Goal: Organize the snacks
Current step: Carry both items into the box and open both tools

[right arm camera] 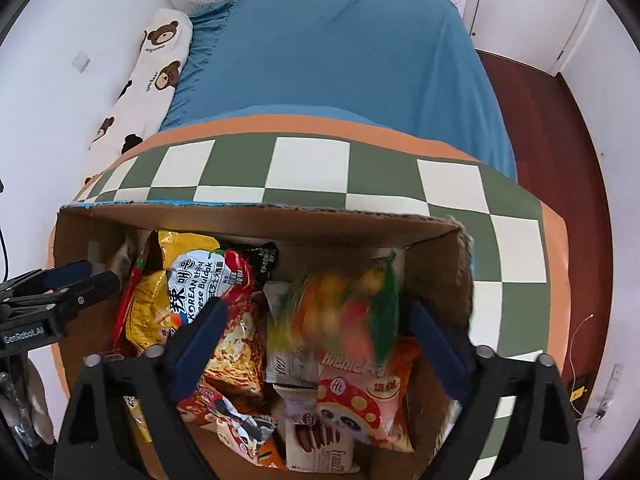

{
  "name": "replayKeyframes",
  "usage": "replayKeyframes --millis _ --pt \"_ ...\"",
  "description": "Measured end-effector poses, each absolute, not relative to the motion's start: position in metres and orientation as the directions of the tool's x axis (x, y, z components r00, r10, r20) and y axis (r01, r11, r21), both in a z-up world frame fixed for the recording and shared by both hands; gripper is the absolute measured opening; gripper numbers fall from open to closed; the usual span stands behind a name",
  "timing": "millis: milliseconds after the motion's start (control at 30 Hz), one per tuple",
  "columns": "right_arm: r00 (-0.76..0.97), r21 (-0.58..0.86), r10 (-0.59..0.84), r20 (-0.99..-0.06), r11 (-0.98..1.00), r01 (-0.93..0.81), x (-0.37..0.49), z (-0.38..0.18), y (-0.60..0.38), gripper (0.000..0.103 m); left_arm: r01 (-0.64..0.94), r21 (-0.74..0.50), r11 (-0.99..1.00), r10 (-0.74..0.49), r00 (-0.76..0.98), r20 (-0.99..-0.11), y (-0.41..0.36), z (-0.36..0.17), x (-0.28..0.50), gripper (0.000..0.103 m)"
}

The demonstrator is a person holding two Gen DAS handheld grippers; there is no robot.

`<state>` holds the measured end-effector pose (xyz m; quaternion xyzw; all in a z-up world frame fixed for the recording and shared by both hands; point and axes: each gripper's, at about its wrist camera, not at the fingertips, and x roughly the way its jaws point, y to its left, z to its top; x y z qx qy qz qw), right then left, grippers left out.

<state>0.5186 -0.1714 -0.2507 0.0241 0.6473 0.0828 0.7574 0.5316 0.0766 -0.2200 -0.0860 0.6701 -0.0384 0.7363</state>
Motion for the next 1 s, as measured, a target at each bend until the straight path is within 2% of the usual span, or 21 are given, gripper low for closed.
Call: replayKeyframes --millis 100,200,700,1000 --pt "0.17 0.138 0.152 -0.974 0.986 -0.09 0.514 -0.244 -0.173 0.098 -0.066 -0.183 0.981 -0.175 0.111 -0.978 0.075 -0.22 0.529 0.089" --pt "0.195 0.132 0.146 -0.97 0.988 -0.082 0.506 -0.236 -0.175 0.099 -0.066 -0.182 0.981 -0.172 0.126 -0.977 0.072 -0.217 0.524 0.097" --pt "0.237 0.102 0.118 -0.964 0.992 -0.08 0.46 -0.231 -0.173 0.099 -0.029 -0.119 0.992 -0.11 0.215 -0.97 0.056 -0.188 0.484 0.097" --pt "0.344 0.101 0.123 -0.931 0.991 -0.082 0.418 -0.191 -0.174 0.1 -0.007 -0.108 0.994 -0.1 0.328 -0.939 0.051 -0.146 0.446 0.097"
